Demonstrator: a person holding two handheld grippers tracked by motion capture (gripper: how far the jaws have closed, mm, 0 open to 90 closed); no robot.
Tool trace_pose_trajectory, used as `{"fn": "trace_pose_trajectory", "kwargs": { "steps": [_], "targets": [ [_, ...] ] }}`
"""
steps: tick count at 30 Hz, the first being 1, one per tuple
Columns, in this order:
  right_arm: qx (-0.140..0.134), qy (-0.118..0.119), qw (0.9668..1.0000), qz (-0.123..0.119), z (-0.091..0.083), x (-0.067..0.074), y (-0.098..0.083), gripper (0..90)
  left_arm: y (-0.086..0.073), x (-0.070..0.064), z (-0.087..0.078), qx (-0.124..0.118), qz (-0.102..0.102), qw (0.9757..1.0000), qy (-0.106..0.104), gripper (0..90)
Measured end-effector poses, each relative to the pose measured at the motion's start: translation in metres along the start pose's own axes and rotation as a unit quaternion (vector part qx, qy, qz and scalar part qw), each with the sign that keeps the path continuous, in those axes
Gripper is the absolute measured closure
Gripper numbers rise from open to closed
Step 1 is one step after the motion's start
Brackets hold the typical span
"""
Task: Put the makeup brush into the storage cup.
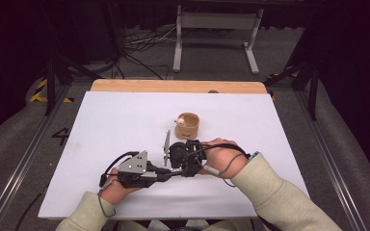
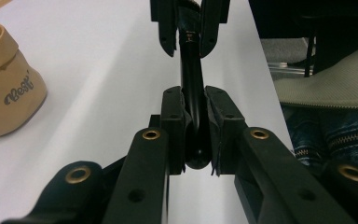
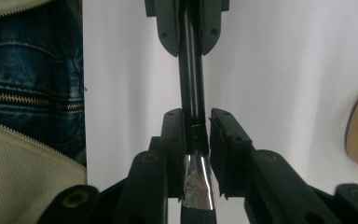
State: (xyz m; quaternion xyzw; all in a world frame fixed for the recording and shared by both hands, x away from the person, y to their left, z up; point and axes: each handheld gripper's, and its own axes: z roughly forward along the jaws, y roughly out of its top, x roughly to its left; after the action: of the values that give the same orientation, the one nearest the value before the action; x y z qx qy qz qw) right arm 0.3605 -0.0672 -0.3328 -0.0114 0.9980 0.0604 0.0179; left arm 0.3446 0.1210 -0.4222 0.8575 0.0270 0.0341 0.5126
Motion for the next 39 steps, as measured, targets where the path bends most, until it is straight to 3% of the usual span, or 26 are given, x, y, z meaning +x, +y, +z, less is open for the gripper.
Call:
{"fn": "trace_pose_trajectory", "kwargs": {
  "steps": [5, 8, 9, 11, 15, 18, 20, 23, 29, 39],
  "targets": [
    [-0.044, 0.000, 0.9990, 0.012, -0.008, -0.001, -0.005, 60.3, 0.000, -0.001, -0.003, -0.007, 0.002, 1.0000, 0.006, 78.8],
    [-0.090, -0.007, 0.9957, 0.020, -0.014, -0.002, -0.012, 53.5, 0.000, 0.000, -0.005, -0.015, -0.003, 0.9998, 0.009, 78.8],
    [-0.090, -0.007, 0.9957, 0.020, -0.014, -0.002, -0.012, 53.5, 0.000, 0.000, -0.005, -0.015, -0.003, 0.9998, 0.009, 78.8],
    [-0.140, -0.019, 0.9897, 0.018, -0.018, -0.001, -0.022, 52.0, -0.001, 0.001, -0.007, -0.022, -0.004, 0.9997, 0.012, 78.8],
    [-0.185, -0.032, 0.9820, 0.021, -0.019, 0.000, -0.034, 49.3, -0.002, 0.001, -0.008, -0.029, -0.002, 0.9995, 0.016, 78.8],
    [-0.220, -0.032, 0.9744, 0.033, -0.017, -0.001, -0.045, 47.6, -0.002, 0.001, -0.009, -0.034, -0.001, 0.9993, 0.016, 78.8],
    [-0.246, -0.043, 0.9674, 0.044, -0.014, -0.002, -0.052, 46.5, -0.003, 0.001, -0.009, -0.036, 0.001, 0.9992, 0.016, 78.8],
    [-0.285, -0.040, 0.9562, 0.054, -0.009, -0.001, -0.065, 46.4, -0.004, 0.001, -0.010, -0.040, 0.001, 0.9991, 0.017, 78.8],
    [-0.325, -0.029, 0.9420, 0.080, -0.001, -0.002, -0.083, 46.3, -0.004, 0.001, -0.011, -0.047, 0.004, 0.9987, 0.019, 78.8],
    [-0.347, -0.017, 0.9331, 0.093, 0.011, 0.001, -0.097, 47.6, -0.005, 0.000, -0.012, -0.049, 0.005, 0.9986, 0.018, 78.7]
  ]
}}
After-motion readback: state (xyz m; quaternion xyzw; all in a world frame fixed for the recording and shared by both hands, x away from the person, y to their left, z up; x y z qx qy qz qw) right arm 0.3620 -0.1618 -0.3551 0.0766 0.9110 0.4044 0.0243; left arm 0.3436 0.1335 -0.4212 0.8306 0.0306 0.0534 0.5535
